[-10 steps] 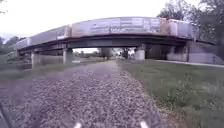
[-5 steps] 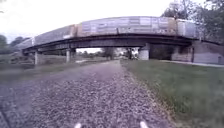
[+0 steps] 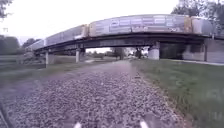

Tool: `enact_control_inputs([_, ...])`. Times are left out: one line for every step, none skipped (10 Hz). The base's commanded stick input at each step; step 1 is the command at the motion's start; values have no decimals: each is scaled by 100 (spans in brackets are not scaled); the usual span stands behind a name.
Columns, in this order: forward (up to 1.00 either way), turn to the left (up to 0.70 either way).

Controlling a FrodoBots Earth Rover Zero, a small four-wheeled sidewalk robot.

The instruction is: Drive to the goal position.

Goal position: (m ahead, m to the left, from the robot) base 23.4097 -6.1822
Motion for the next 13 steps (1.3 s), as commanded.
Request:
enact_control_inputs([70, 0])
enact_control_inputs([70, 0])
enact_control_inputs([70, 0])
enact_control_inputs([70, 0])
enact_control_inputs([70, 0])
enact_control_inputs([70, 0])
enact_control_inputs([70, -17])
enact_control_inputs([70, -22])
enact_control_inputs([70, 0])
enact_control_inputs([70, 0])
enact_control_inputs([70, 0])
enact_control_inputs([70, 0])
enact_control_inputs([70, 0])
